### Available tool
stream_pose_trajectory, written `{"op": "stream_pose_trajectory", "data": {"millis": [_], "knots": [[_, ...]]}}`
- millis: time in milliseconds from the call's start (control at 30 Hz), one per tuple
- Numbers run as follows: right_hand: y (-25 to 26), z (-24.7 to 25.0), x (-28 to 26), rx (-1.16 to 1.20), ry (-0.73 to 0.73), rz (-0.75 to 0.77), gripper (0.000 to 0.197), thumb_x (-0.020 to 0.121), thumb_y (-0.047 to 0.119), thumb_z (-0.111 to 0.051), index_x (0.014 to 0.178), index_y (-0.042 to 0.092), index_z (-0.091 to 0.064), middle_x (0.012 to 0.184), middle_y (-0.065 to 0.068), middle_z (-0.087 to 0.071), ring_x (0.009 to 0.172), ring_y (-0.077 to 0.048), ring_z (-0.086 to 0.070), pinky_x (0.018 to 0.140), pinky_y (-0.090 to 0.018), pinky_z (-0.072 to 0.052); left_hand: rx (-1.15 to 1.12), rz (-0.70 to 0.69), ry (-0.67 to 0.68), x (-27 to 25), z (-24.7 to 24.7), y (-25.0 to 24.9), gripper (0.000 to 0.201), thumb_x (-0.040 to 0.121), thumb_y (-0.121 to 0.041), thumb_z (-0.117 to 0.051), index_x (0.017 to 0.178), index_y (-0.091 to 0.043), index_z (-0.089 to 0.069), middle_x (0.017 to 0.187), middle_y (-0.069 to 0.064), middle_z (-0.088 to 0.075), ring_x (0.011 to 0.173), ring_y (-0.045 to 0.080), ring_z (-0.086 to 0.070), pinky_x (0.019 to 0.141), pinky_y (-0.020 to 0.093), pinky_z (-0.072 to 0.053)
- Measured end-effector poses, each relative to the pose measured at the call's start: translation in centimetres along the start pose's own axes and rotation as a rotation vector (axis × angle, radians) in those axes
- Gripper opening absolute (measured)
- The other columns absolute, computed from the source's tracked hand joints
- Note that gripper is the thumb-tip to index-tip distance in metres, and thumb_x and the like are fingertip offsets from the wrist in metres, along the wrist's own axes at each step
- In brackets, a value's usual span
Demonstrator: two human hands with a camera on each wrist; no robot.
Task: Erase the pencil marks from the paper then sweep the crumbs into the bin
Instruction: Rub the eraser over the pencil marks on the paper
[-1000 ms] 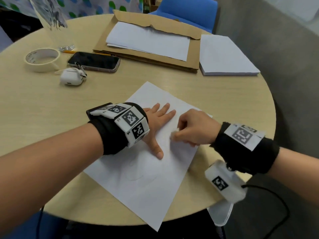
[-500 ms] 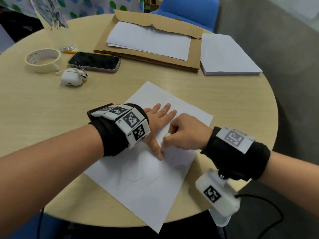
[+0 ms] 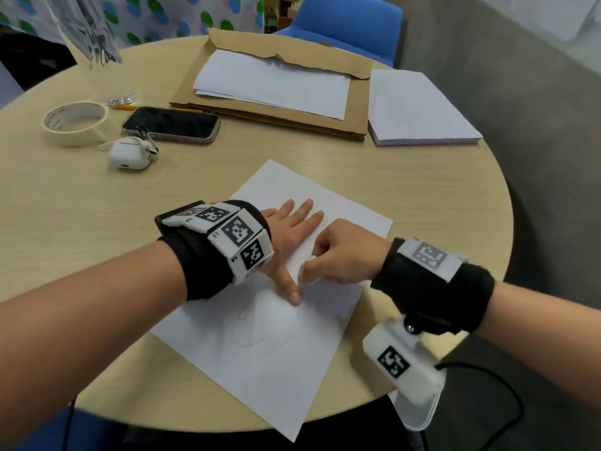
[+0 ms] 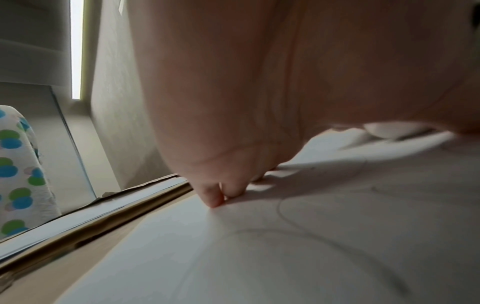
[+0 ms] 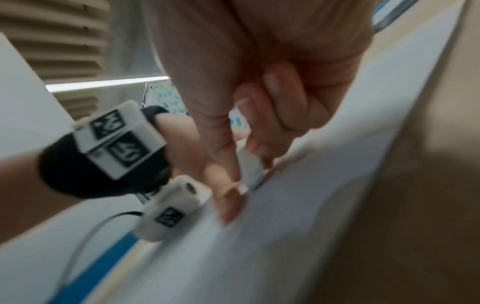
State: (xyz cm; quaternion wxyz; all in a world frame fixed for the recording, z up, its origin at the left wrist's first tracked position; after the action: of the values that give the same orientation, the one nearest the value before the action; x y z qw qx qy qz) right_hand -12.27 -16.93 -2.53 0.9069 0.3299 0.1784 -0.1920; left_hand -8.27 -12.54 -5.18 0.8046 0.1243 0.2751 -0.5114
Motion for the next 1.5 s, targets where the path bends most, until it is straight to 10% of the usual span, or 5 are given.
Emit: {"op": "stream_pose_trajectory", "data": {"millis": [600, 900, 1200, 1367, 1500], "knots": [[-8.6, 3.7, -0.4, 1.493, -0.290, -0.194, 0.021, 0.095, 0.026, -0.050, 0.096, 0.005, -0.049, 0.091, -0.015, -0.059, 0.077, -0.025, -0.063, 0.060, -0.028, -0.054, -0.178, 0.197, -0.066, -3.7, 3.6, 8.2, 0.086, 0.085, -0.022, -0.065, 0.148, -0.035, -0.009, 0.157, -0.013, 0.003, 0.146, 0.012, -0.006, 0.117, 0.034, -0.012], [2.1, -8.9, -4.8, 1.418, 0.638, -0.091, 0.019, 0.072, 0.026, -0.067, 0.080, 0.010, -0.060, 0.104, -0.014, -0.065, 0.093, -0.026, -0.065, 0.083, -0.033, -0.052, -0.093, 0.237, 0.089, -4.2, 0.0, 10.0, 0.112, 0.076, -0.020, -0.075, 0.148, -0.026, 0.011, 0.158, -0.007, 0.011, 0.146, 0.013, -0.004, 0.117, 0.031, -0.012], [-5.8, 3.9, -0.5, 1.417, -0.614, -0.162, 0.014, 0.092, 0.025, -0.053, 0.090, 0.010, -0.053, 0.081, -0.003, -0.054, 0.074, -0.017, -0.054, 0.066, -0.029, -0.046, -0.041, 0.222, 0.084, -4.1, 0.0, 9.6, 0.109, 0.079, -0.024, -0.073, 0.149, -0.023, 0.011, 0.157, -0.007, 0.013, 0.146, 0.014, -0.005, 0.116, 0.030, -0.013], [4.5, -7.4, -0.8, 1.548, 0.304, -0.180, 0.019, 0.091, 0.025, -0.054, 0.080, 0.009, -0.057, 0.086, -0.011, -0.063, 0.077, -0.024, -0.062, 0.070, -0.033, -0.051, -0.026, 0.208, 0.079, -3.7, -0.3, 10.0, 0.111, 0.078, -0.025, -0.073, 0.148, -0.020, 0.013, 0.157, -0.004, 0.016, 0.146, 0.015, 0.001, 0.116, 0.028, -0.009], [2.8, -6.8, 0.9, 1.554, 0.156, -0.228, 0.020, 0.092, 0.024, -0.052, 0.082, 0.007, -0.054, 0.082, -0.011, -0.061, 0.075, -0.026, -0.063, 0.063, -0.030, -0.054, -0.024, 0.207, 0.084, -3.7, -0.4, 10.0, 0.111, 0.078, -0.026, -0.073, 0.148, -0.020, 0.014, 0.156, -0.005, 0.018, 0.146, 0.015, 0.004, 0.116, 0.030, -0.009]]}}
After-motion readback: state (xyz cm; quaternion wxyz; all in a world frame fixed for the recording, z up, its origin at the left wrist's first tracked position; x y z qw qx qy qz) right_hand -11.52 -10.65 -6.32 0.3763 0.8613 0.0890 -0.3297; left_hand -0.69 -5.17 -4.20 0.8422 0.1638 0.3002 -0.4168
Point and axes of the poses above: each hand's wrist, its own x-axis towards the middle knuckle, its own z-axis out of the back of the hand, y = z × x, the point moved 10 cm from there along x, towards the middle knuckle
